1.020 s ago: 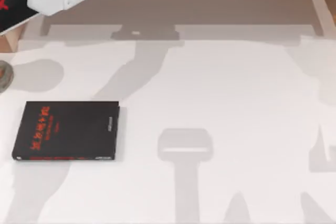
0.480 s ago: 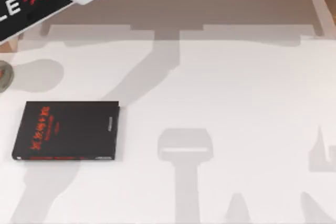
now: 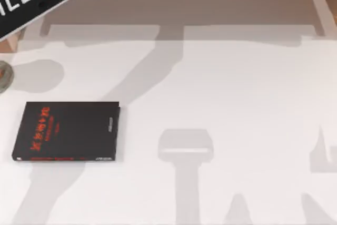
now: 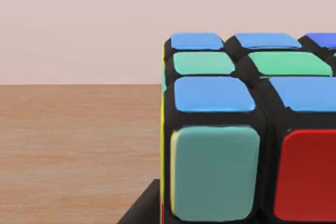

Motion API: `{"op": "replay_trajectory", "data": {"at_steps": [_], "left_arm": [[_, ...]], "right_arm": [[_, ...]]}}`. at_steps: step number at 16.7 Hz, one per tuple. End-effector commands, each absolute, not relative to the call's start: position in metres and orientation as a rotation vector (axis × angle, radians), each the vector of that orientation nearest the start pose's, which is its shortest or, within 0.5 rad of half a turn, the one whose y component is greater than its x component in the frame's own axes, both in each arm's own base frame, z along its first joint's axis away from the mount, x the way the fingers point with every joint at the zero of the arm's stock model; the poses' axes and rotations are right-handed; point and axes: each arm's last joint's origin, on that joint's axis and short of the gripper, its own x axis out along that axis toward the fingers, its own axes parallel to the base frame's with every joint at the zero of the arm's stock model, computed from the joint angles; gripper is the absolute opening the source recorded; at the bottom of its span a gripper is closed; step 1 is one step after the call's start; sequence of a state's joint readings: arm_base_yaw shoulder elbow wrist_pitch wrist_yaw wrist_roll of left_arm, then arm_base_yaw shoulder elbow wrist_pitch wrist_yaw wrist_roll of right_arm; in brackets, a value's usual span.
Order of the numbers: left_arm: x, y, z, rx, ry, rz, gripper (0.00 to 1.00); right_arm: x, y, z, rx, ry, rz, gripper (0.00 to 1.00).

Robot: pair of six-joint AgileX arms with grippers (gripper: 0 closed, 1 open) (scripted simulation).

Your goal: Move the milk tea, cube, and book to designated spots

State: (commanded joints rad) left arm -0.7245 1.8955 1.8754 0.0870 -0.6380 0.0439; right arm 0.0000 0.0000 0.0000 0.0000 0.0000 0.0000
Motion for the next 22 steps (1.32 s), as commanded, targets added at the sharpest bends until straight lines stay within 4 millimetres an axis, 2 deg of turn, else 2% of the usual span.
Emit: {"op": "replay_trajectory", "data": {"at_steps": [2, 4, 7, 10, 12, 16, 22], "left_arm": [[0.359, -0.288, 0.421, -0.019, -0.074, -0.101, 0.00], [0.373, -0.292, 0.425, -0.019, -0.087, -0.114, 0.00], [0.409, -0.279, 0.421, -0.014, -0.073, -0.073, 0.00], [0.437, -0.270, 0.406, -0.009, -0.029, -0.033, 0.00], [0.444, -0.273, 0.396, -0.002, -0.002, -0.029, 0.00], [0.444, -0.273, 0.395, -0.002, 0.000, -0.029, 0.00], [0.444, -0.273, 0.395, -0.002, 0.000, -0.029, 0.45]], "right_arm": [[0.106, -0.001, 0.160, 0.000, 0.000, 0.000, 1.00], [0.106, -0.001, 0.160, 0.000, 0.000, 0.000, 1.00], [0.106, -0.001, 0.160, 0.000, 0.000, 0.000, 1.00], [0.106, -0.001, 0.160, 0.000, 0.000, 0.000, 1.00], [0.106, -0.001, 0.160, 0.000, 0.000, 0.000, 1.00], [0.106, -0.001, 0.160, 0.000, 0.000, 0.000, 1.00], [0.106, -0.001, 0.160, 0.000, 0.000, 0.000, 1.00]]}}
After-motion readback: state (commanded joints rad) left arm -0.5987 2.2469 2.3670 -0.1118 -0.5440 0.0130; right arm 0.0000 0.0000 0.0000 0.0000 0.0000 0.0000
